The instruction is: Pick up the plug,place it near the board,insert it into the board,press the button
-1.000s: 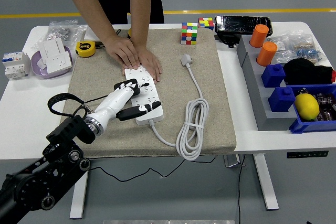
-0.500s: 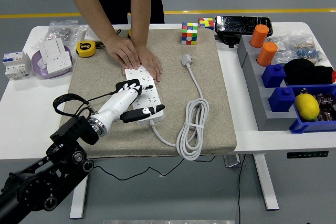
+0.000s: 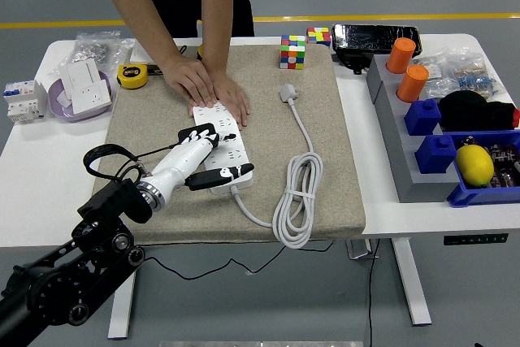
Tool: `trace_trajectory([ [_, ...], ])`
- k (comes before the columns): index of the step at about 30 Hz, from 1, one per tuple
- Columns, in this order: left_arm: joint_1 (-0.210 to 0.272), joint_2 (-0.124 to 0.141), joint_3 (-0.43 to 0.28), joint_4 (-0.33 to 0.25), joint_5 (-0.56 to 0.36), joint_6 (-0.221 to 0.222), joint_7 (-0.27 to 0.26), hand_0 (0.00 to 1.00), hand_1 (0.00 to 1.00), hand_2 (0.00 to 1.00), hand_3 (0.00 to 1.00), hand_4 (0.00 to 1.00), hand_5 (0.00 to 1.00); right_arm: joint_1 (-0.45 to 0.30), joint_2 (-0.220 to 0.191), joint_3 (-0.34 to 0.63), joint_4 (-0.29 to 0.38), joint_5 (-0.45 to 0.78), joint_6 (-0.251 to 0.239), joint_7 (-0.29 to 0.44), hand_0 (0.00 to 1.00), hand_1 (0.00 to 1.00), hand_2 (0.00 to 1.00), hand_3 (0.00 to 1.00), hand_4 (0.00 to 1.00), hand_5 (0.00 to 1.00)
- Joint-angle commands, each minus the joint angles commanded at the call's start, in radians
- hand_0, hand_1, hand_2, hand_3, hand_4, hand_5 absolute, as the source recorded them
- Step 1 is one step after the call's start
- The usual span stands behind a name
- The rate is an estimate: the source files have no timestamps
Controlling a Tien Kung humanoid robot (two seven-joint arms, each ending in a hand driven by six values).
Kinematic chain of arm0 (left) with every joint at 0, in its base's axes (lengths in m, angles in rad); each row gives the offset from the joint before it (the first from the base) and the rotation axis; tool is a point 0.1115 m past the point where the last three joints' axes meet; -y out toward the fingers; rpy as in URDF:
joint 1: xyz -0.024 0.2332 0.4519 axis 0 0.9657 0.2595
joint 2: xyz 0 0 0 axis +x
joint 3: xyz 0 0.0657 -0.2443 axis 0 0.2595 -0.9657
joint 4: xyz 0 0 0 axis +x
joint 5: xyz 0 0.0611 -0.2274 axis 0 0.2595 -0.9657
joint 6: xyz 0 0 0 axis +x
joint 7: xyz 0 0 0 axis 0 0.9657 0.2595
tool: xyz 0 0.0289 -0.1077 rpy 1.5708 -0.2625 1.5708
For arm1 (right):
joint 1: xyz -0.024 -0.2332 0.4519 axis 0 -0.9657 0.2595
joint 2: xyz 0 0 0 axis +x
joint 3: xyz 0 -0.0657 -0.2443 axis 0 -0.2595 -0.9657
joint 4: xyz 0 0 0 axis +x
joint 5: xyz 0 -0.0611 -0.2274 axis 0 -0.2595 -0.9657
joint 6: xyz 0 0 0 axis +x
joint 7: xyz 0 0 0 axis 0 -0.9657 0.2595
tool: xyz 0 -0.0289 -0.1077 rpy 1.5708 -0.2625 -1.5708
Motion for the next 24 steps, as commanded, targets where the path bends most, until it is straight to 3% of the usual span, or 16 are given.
trace_trajectory([
  [8,0.001,0.004,-0.018,-0.067,0.025,0.044,-0.035,0.998,0.996,0.931,0.917,0.998,0.998,0.003,0.000,0.001,0.000,0.000,0.000,0.000,0.856,0.765,0.751,0.784,0.998,0.899],
  [9,0.002,0.005,-0.020,-0.081,0.024,0.051,-0.038,0.959,0.924,0.871,0.906,0.998,0.998,0.003,0.000,0.001,0.000,0.001,0.000,0.001,0.856,0.764,0.751,0.784,0.998,0.899],
  [14,0.009,0.007,-0.035,-0.160,0.057,0.057,0.004,0.959,0.924,0.871,0.906,0.998,0.998,0.003,0.000,0.001,0.000,0.002,0.000,0.000,0.856,0.764,0.751,0.784,0.998,0.899],
  [15,0.011,0.007,-0.039,-0.176,0.065,0.050,0.019,0.506,0.579,0.574,0.897,0.911,0.592,0.003,0.000,0.001,0.000,0.002,0.000,0.000,0.856,0.764,0.751,0.784,0.998,0.899],
  [20,0.022,0.015,-0.058,-0.265,0.118,-0.028,0.120,0.506,0.579,0.574,0.897,0.911,0.592,0.003,0.000,0.001,0.000,0.003,0.000,0.000,0.856,0.764,0.751,0.784,0.998,0.899],
  [21,0.023,0.016,-0.061,-0.277,0.123,-0.046,0.137,0.263,0.198,0.284,0.882,0.832,0.410,0.003,0.000,0.001,0.000,0.003,0.000,0.000,0.856,0.764,0.751,0.784,0.998,0.899],
  [24,0.025,0.022,-0.073,-0.319,0.133,-0.108,0.191,0.263,0.198,0.284,0.882,0.832,0.410,0.002,0.000,-0.001,0.000,0.003,0.000,-0.001,0.856,0.764,0.751,0.784,0.998,0.899],
])
